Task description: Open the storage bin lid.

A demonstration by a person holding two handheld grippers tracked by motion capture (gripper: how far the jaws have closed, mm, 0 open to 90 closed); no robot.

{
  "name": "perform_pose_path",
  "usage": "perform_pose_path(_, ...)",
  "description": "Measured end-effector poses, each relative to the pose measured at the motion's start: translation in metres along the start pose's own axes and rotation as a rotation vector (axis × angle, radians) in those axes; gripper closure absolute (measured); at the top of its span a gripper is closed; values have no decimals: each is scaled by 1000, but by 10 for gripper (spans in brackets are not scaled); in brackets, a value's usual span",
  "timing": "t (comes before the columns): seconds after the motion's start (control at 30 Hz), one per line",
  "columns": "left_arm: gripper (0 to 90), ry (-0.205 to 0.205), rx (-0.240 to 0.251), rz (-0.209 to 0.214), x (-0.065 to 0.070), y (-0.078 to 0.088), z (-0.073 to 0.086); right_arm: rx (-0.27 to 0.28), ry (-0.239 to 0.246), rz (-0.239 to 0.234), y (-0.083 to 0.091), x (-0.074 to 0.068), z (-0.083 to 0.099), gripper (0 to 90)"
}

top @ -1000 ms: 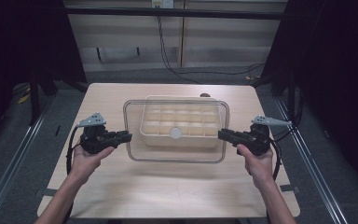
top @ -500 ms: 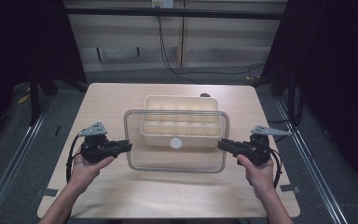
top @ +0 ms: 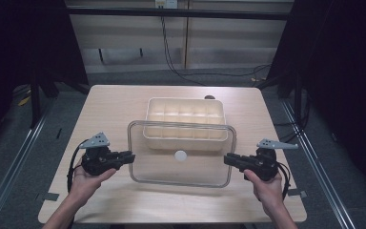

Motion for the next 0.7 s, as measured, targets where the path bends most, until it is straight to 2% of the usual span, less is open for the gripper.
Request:
perform_pose_path(0.07, 767, 8, -5, 10, 3, 3, 5, -2, -15, -6, -1, -1, 6, 735)
perform_pose_path(0.23, 767, 9, -6, 3, 4, 5, 12, -15, -27, -18, -3, -3, 11, 734)
perform_pose_path(0.37, 767, 30, -21, 13, 5, 5, 21, -27, -33, -26, -2, -7, 15, 734)
perform_pose_path(0.5, 767, 32, -40, 18, 9, 7, 31, -55, -41, -40, -1, -11, 24, 733)
perform_pose_path(0.7, 766, 43, -73, 25, 14, 6, 43, -67, -60, -47, 1, -13, 35, 730)
Point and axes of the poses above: each handheld gripper's, and its own axes: y roughly backward along the jaws, z roughly out of its underside, x roughly to its right, the point moved 6 cm from there along -y, roughly forward along the jaws, and after that the axes turned 11 degrees about y, right-handed, at the moved point
